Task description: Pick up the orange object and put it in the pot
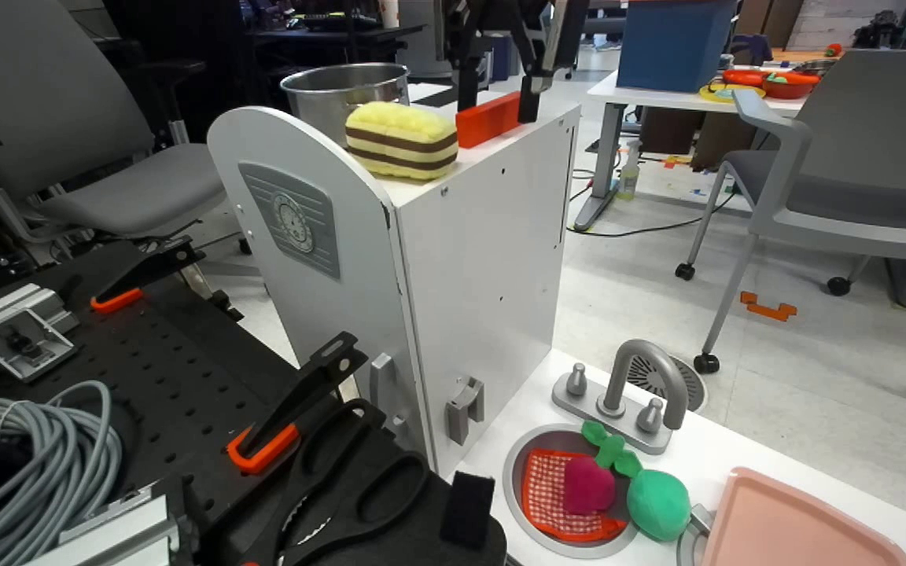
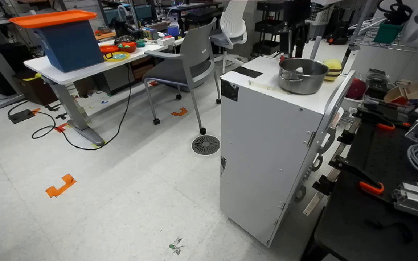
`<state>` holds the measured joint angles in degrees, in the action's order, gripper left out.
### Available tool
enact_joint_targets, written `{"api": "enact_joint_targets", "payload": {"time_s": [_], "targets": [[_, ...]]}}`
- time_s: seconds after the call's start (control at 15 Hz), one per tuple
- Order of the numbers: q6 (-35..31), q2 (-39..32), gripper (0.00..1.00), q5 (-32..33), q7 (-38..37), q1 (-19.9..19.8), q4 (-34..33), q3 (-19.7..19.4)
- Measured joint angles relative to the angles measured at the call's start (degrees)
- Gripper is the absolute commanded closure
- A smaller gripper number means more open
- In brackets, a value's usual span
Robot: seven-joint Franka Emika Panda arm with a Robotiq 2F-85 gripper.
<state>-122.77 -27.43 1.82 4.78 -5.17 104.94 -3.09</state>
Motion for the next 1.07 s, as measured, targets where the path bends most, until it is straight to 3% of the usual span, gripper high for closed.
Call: {"api": "enact_joint_targets", "payload": {"time_s": [0.4, 0.53, 1.07], "targets": [[-0.08, 0.00, 1.00, 0.01, -0.03, 0.07, -0.37, 0.00], [-0.19, 0.01, 0.95, 0.01, -0.06, 0.10, -0.45, 0.00], [-0.59, 2.31, 0.95, 1.76, -2.93, 1.68, 0.44, 0.00]]}}
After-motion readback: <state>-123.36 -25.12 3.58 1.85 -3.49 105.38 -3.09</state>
